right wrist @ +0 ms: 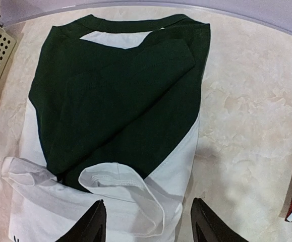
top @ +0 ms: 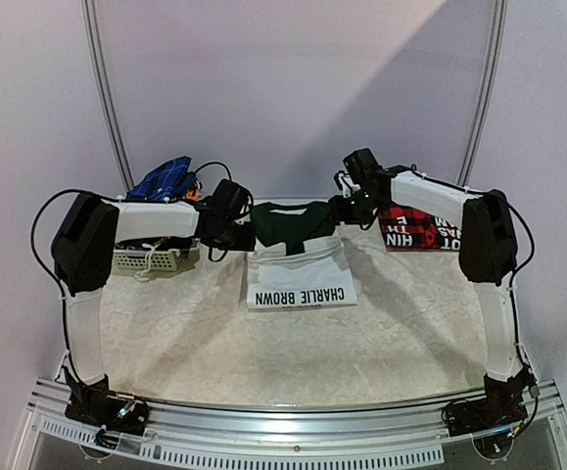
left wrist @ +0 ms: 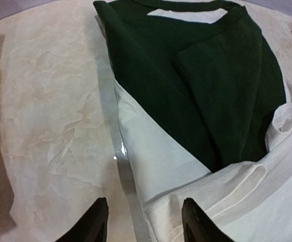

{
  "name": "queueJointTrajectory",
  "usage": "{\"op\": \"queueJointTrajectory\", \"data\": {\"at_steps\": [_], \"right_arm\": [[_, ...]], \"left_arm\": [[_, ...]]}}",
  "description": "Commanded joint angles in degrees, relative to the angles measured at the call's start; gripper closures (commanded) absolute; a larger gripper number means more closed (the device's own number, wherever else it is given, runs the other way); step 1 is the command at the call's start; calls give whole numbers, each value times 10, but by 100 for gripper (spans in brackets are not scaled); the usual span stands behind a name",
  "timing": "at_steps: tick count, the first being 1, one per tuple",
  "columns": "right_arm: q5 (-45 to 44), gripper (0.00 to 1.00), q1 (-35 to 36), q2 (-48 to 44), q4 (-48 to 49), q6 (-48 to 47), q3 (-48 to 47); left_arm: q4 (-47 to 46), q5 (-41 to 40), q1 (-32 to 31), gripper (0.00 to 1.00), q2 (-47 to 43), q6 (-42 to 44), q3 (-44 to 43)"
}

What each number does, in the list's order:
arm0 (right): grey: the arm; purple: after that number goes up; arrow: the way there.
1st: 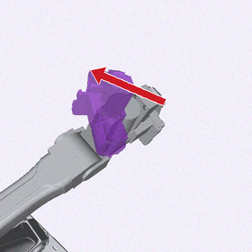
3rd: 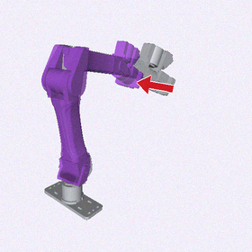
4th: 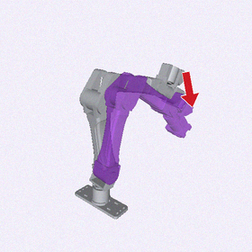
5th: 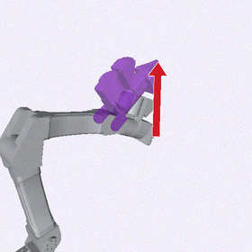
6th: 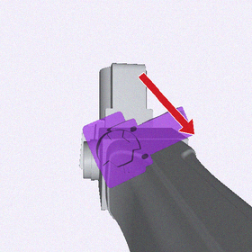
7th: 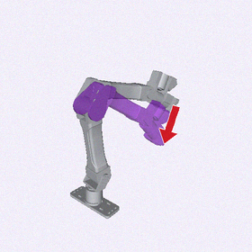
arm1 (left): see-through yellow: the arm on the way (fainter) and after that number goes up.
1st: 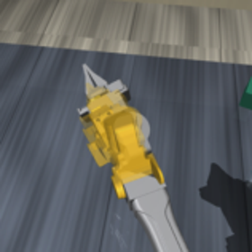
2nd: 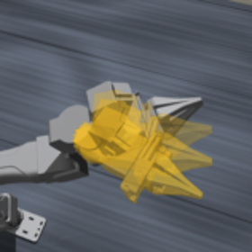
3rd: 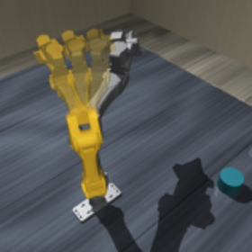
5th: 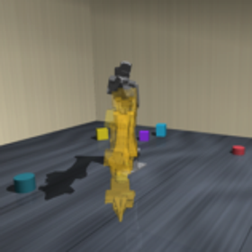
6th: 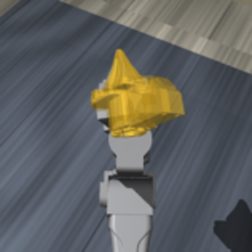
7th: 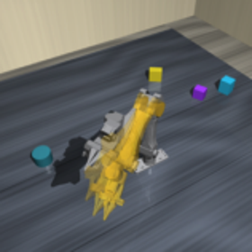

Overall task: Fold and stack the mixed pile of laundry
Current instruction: Fold the rectangle-folded T-shirt at the center of the board.

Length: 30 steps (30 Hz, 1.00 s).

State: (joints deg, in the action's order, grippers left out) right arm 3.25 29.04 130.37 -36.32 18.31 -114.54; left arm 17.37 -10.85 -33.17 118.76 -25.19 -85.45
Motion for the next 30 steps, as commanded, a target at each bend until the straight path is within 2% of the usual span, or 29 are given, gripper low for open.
{"op": "queueJointTrajectory", "data": {"at_steps": [1, 3, 4, 7, 11, 19, 25, 30], "right_arm": [[3, 40, -4, -66, -7, -14, 31], [16, 39, -3, -101, 16, -14, 87], [28, 41, -1, -125, 31, -13, 117], [82, 44, 8, -165, 70, -16, 209], [113, 50, 30, -177, 79, -35, 256], [144, 66, 43, -127, 113, -21, 267], [144, 75, 43, -73, 105, -21, 228], [137, 79, 43, -41, 99, -24, 196]], "left_arm": [[9, -19, 4, 43, -61, 9, -3], [11, -22, -4, 40, -88, 12, 17], [11, -21, -10, 42, -99, 13, 27], [7, 5, -31, 54, -122, 17, 55], [-2, 55, -63, 65, -123, 18, 78], [-39, 146, -101, 69, -66, 2, 72], [-37, 162, -102, 71, -6, 2, 36], [-32, 155, -98, 72, 24, 7, 14]]}}
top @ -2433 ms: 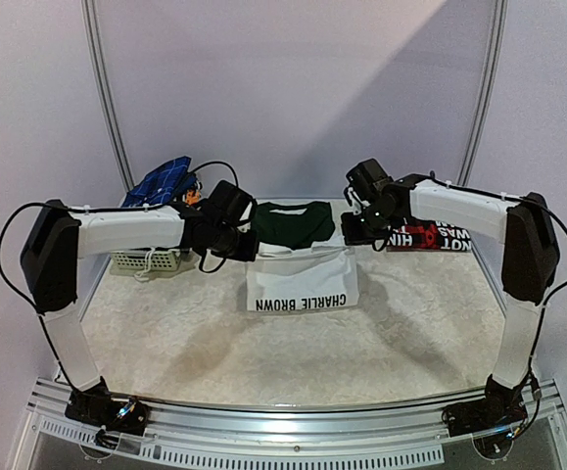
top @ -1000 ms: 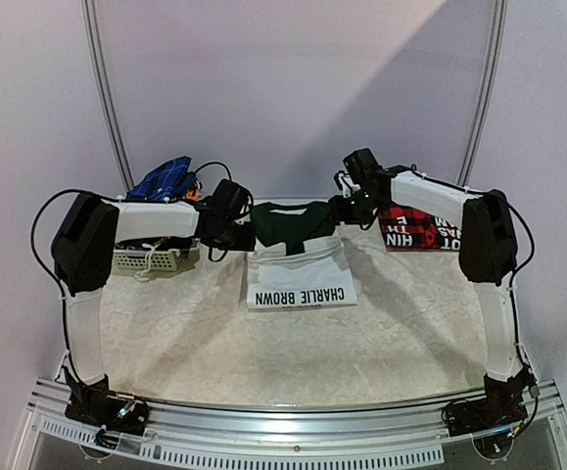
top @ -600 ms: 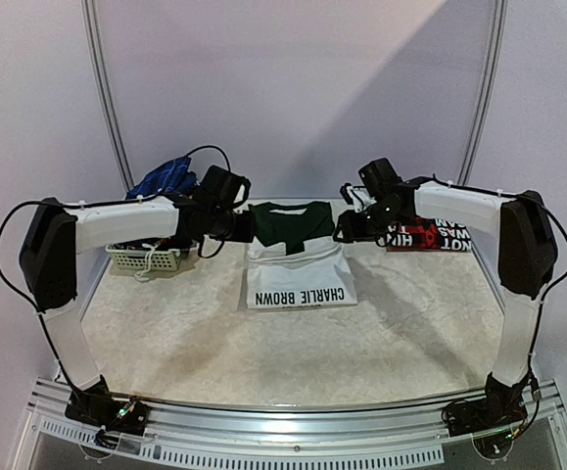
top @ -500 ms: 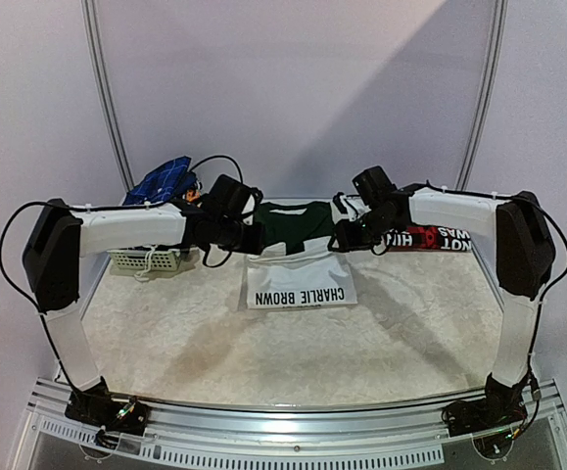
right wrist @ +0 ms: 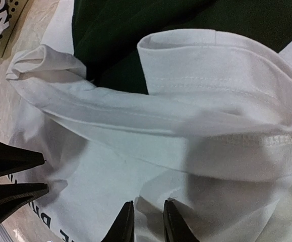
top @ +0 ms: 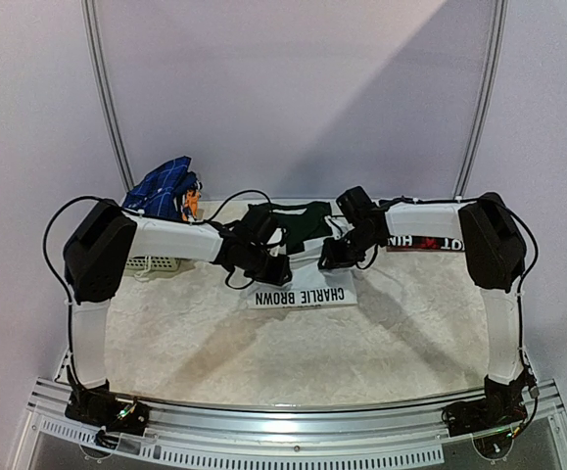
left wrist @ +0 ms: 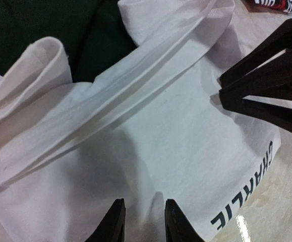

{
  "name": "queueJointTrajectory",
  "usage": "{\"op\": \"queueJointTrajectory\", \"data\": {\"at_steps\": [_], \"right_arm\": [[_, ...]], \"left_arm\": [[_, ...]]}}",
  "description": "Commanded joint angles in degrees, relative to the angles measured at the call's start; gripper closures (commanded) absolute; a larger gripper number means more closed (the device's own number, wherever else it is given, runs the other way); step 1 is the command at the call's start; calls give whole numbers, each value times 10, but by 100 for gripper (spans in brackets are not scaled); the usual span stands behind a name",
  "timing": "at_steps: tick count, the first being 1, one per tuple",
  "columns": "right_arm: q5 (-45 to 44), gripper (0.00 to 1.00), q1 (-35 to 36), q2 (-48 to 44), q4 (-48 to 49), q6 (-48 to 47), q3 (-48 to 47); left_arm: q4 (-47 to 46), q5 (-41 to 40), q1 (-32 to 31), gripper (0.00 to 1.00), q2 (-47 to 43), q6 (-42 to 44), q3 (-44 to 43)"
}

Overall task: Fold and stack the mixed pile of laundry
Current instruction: Fold the rectangle-folded T-shirt at the center of the board, then smooth out the 2/3-rectangle-folded T-shirt at the center of the board.

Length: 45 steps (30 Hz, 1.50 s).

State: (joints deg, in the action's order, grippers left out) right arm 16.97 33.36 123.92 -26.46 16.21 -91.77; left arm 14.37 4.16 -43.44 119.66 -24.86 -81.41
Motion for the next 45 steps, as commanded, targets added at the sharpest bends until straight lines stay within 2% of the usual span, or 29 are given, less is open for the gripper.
{"op": "queueJointTrajectory", "data": {"at_steps": [1, 19, 26, 29, 32, 38, 45], "right_arm": [[-5, 79, 0, 28, -3, -4, -39], [-24, 81, -23, 130, -39, -24, -197], [-23, 79, -40, 187, -22, -15, -288], [-26, 76, -44, 201, -42, -5, -329], [-23, 69, -44, 160, -37, -7, -295], [-16, 59, -31, 27, 11, -3, -138], [42, 61, 3, -72, 52, 13, 23]], "left_arm": [[-2, 2, 7, 72, 19, 4, -29], [27, -8, 80, 75, 100, 45, -137], [51, -14, 117, 75, 136, 48, -202], [66, -20, 123, 74, 117, 50, -204], [67, -16, 118, 70, 74, 50, -173], [65, -11, 92, 64, -10, 45, -95], [58, 14, 44, 65, -63, 26, -23]]}}
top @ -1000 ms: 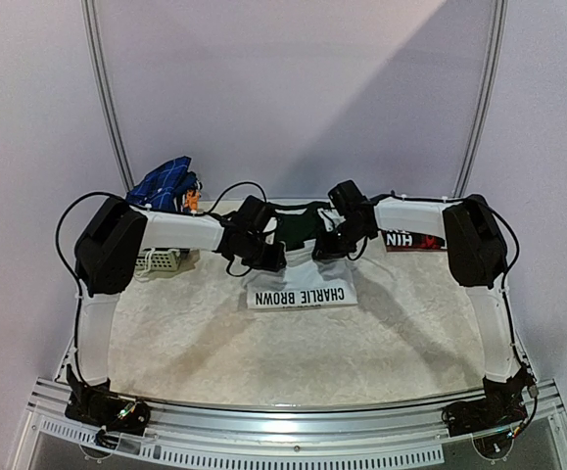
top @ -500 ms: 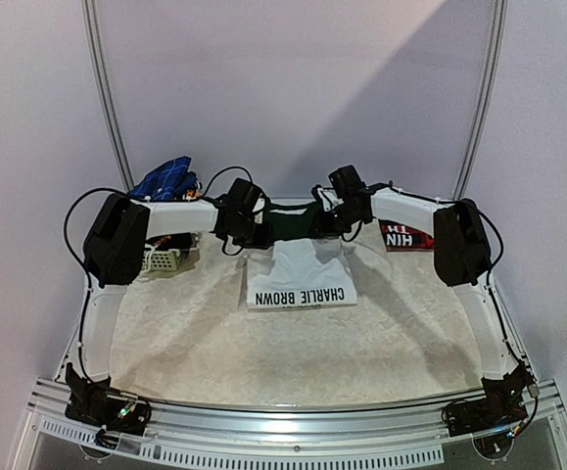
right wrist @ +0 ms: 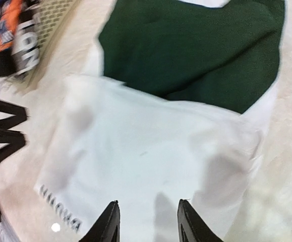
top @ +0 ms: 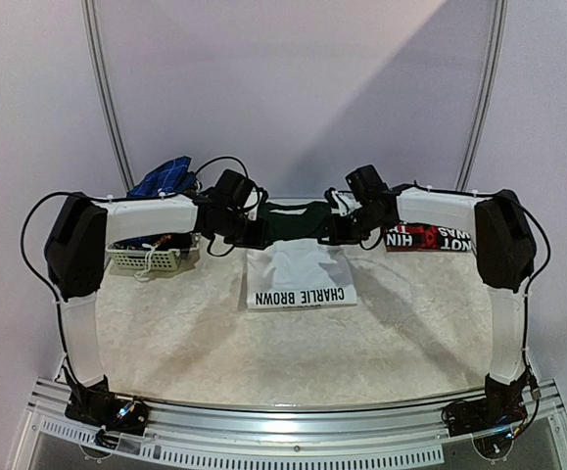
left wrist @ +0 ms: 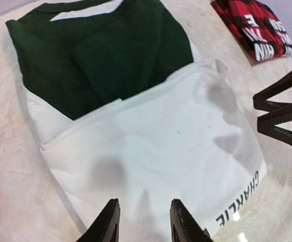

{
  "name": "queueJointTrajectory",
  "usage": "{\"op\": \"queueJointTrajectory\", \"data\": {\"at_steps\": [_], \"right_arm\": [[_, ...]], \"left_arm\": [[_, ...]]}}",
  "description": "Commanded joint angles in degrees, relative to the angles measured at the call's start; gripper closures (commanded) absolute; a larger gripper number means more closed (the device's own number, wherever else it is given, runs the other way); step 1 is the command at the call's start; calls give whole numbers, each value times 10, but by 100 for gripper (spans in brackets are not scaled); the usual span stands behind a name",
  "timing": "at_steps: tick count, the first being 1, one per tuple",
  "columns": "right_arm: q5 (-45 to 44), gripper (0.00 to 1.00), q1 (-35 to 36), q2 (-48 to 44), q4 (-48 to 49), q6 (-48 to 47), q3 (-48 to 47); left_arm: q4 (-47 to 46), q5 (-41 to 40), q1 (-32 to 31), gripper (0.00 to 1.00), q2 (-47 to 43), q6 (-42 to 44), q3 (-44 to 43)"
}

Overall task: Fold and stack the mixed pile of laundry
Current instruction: Smooth out the 2/3-rectangle-folded T-shirt at the center of the board.

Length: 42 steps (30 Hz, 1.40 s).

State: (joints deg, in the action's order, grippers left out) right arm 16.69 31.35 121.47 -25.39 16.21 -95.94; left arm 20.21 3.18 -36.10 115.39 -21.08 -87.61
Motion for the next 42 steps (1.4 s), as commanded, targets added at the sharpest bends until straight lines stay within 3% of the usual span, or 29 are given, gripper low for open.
{"op": "queueJointTrajectory", "data": {"at_steps": [1, 9, 18, 36, 42], "right_arm": [[56, 63, 27, -56, 49, 20, 79], [103, 73, 58, -59, 74, 31, 152], [108, 77, 59, -40, 110, 42, 210], [69, 76, 40, -60, 119, 33, 298], [80, 69, 40, -92, 120, 41, 314]], "left_arm": [[-4, 28, -36, 65, -23, -14, 47], [-28, 50, -86, 69, -18, -33, 91], [-78, 50, -94, 72, -13, -51, 157], [-112, 15, -95, 74, -41, -65, 258], [-115, 14, -96, 74, -59, -69, 273]]}}
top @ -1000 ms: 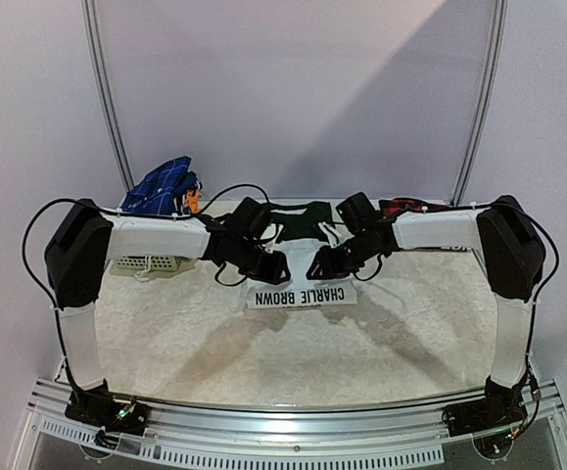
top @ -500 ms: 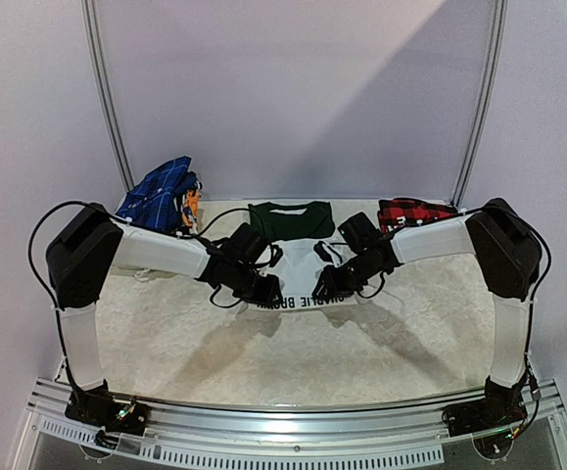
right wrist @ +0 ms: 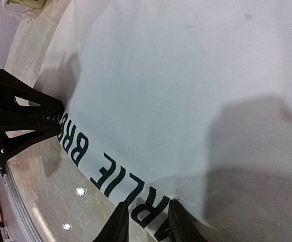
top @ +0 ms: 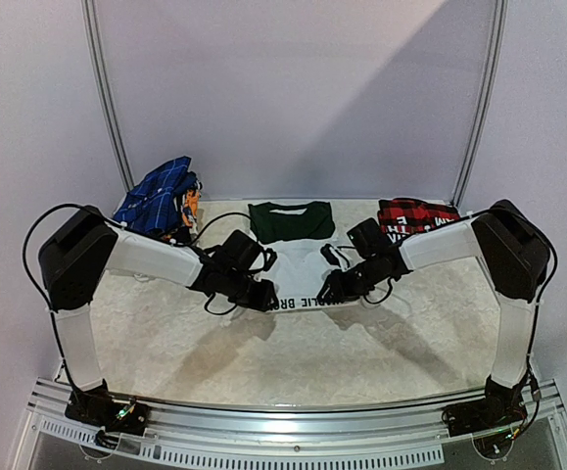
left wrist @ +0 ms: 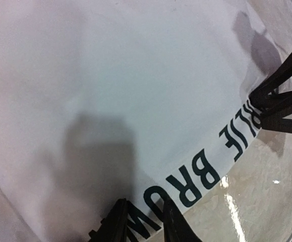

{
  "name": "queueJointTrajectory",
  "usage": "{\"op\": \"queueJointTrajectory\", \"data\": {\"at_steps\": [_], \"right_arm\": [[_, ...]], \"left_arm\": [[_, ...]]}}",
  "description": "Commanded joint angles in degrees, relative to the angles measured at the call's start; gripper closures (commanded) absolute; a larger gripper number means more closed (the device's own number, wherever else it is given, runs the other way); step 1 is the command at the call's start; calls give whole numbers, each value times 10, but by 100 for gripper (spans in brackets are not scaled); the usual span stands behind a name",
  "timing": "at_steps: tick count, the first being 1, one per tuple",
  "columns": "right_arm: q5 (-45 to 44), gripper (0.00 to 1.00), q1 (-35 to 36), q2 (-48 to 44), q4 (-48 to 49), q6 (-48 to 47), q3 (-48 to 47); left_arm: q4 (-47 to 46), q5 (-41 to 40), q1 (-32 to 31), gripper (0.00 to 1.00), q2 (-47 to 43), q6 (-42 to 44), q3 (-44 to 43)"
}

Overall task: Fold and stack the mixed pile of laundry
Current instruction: Smooth out the 2/3-rectangle-folded T-shirt at the center of the board.

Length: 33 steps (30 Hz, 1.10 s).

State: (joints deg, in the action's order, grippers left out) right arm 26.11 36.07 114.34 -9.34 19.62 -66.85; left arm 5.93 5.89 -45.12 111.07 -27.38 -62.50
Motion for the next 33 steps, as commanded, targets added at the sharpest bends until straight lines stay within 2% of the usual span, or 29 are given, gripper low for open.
{"op": "queueJointTrajectory", "data": {"at_steps": [1, 7, 13, 24, 33], "right_arm": [[-12, 68, -7, -32, -40, 10, 24], [-17, 66, -7, -80, -48, 19, 26], [-51, 66, -15, -85, -55, 31, 42], [-82, 70, -29, -53, -40, 37, 73], [-105, 70, -29, -60, -46, 44, 97]], "left_arm": [[29, -13, -6, 74, -23, -7, 23], [58, -14, -7, 73, -60, 1, 11], [73, -25, -7, 73, -77, 2, 11], [54, -53, -7, 74, -55, -6, 38], [23, -42, -8, 75, -38, -22, 70]]}}
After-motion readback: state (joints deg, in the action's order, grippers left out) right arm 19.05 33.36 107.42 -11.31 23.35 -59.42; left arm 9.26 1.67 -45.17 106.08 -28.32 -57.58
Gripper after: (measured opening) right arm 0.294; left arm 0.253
